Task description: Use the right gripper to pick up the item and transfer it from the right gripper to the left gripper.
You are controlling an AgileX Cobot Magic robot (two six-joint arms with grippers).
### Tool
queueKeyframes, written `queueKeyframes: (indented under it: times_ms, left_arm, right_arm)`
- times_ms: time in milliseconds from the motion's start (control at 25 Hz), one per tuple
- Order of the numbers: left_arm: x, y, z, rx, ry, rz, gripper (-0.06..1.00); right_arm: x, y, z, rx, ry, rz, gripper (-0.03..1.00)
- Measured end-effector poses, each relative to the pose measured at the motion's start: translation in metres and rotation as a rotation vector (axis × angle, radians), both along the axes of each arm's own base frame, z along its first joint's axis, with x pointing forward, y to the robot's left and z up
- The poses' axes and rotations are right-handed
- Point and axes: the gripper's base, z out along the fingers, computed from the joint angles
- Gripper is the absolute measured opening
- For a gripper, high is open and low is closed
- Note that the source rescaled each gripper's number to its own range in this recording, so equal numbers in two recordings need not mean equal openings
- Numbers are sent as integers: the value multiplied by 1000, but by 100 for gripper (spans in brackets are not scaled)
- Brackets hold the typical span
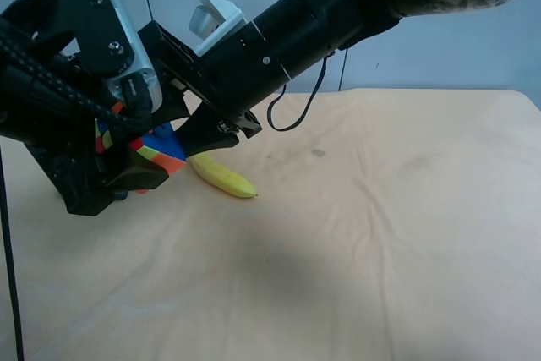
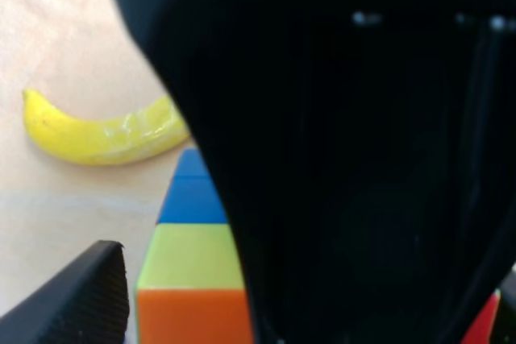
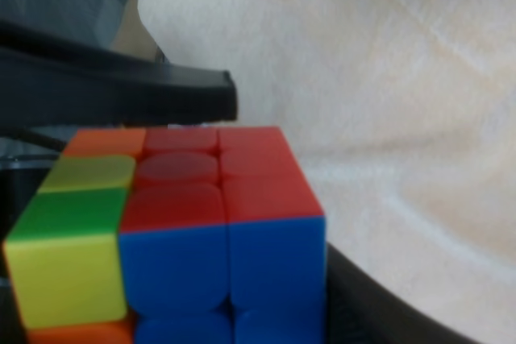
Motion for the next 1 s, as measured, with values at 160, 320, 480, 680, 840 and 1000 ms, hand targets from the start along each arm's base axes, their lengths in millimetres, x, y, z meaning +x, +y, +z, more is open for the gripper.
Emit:
queueKeyframes:
  times_ms: [160,320,480,680,840,1000]
  left_arm:
    - [-1,1,-1,14,10,0,28]
    - [-1,2,-5,48,36,1,12]
    - [-1,2,-5,48,41,2,0]
    - [-1,2,-5,48,41,2,0]
    - [-1,2,-5,48,41,2,0]
    - [-1,2,-5,48,43,2,0]
  right_arm:
    - [0,0,0,-3,-2,2,0]
    - [-2,1,2,24,28,7,0]
    - [-2,1,3,28,31,4,0]
    - [-2,1,3,29,32,5,0]
    - [-2,1,3,29,32,5,0]
    - [-2,1,3,28,40,0,4]
